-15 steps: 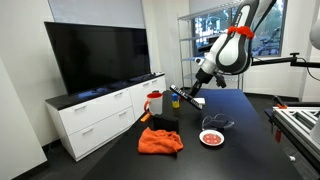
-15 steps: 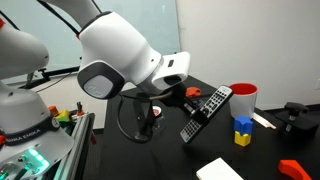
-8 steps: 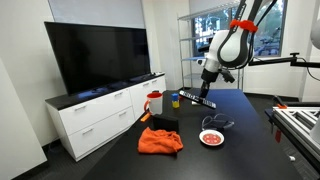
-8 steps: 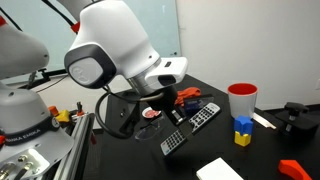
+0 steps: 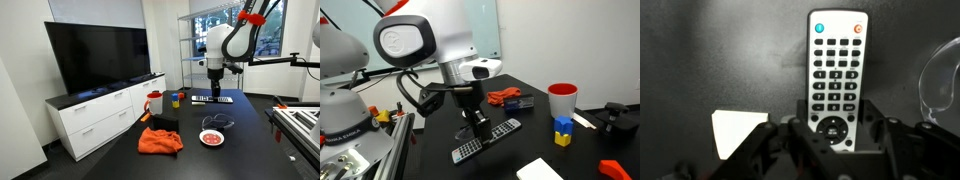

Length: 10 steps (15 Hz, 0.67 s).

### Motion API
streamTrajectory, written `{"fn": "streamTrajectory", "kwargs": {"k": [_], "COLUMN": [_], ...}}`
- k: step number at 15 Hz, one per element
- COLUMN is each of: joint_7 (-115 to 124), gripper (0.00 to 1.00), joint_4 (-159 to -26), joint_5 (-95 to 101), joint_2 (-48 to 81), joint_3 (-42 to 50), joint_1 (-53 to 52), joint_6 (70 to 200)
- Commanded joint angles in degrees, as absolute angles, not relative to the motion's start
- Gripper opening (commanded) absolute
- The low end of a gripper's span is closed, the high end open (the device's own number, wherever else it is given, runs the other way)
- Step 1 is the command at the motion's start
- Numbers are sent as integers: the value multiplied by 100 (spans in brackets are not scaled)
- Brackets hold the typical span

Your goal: Pick up the remote, and then place it upside down on the table

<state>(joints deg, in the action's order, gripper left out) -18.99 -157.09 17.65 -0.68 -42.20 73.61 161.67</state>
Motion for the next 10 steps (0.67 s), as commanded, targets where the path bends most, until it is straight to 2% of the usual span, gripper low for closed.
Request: {"fn": "streamTrajectory", "kwargs": {"k": [1, 10], "joint_7": [-1186, 307], "gripper": [31, 31], "joint_4": [-15465, -14783], "joint_5": [2589, 4354], "joint_2": [228, 1264], "joint_3": [-4175, -3451], "joint_1": [7422, 7053], "joint_6": [15949, 15834]}}
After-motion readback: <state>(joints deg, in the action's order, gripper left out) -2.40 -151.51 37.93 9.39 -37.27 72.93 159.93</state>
